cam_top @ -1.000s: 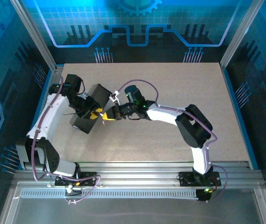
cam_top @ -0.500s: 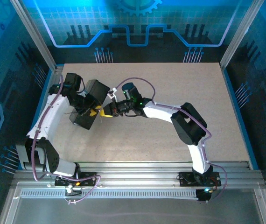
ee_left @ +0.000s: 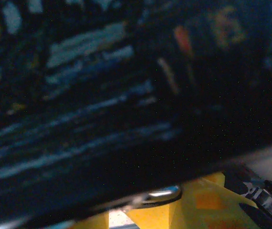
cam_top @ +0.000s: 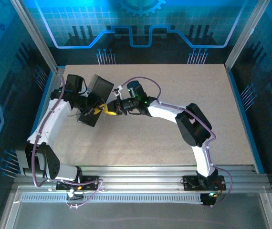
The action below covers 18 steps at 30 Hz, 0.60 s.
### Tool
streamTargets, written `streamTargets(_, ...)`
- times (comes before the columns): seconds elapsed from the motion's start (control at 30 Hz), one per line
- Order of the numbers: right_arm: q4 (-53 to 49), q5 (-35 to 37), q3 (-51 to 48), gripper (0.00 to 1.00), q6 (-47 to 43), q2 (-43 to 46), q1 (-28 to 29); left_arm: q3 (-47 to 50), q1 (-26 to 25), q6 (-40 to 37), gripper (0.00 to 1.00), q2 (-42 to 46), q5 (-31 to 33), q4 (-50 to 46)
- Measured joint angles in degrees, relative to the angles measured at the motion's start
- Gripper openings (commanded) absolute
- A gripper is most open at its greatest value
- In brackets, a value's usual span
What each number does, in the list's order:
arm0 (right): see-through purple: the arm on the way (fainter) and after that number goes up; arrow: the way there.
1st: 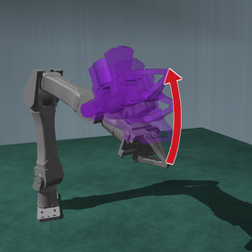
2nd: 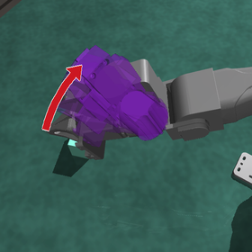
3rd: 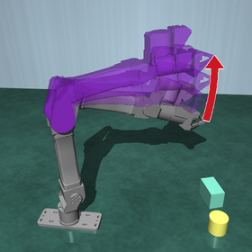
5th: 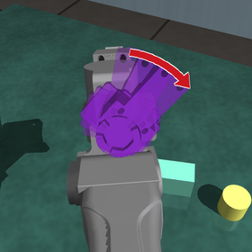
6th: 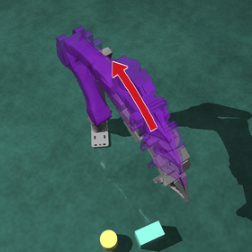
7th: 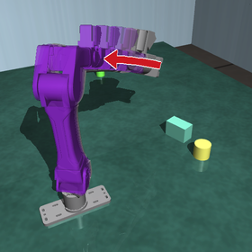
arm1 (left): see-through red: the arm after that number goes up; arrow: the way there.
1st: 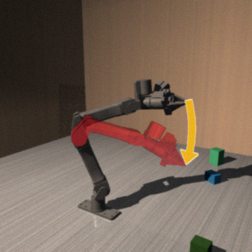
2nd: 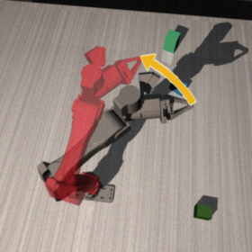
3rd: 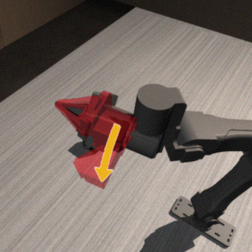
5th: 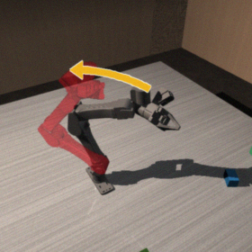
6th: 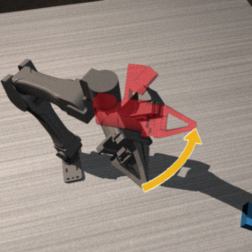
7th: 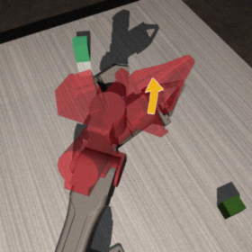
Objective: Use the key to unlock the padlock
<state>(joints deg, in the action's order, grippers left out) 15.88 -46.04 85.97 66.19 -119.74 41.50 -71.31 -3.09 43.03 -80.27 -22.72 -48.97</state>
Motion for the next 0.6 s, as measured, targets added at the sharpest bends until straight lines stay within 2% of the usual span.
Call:
streamTargets(0.17,3.1,1.2,-3.2,0.22,-1.6,1.2,0.0,0.5,0.0,2.6,0.00,0.4,-0.7,-0.2)
streamTargets(0.23,5.9,1.9,-6.3,0.28,-2.1,2.7,0.0,1.8,0.1,3.9,0.00,0.9,-2.8,-0.3)
streamTargets(0.33,9.9,2.8,-11.1,0.31,-2.1,4.5,-0.4,3.4,0.7,5.1,0.00,1.7,-5.2,-1.0)
streamTargets(0.47,12.5,4.0,-14.4,0.31,-2.4,5.5,-1.7,4.5,1.3,6.2,0.00,2.0,-6.8,-1.9)
streamTargets(0.6,13.0,4.3,-16.4,0.26,-3.5,7.0,-2.6,4.6,1.8,6.6,0.00,2.0,-7.0,-2.2)
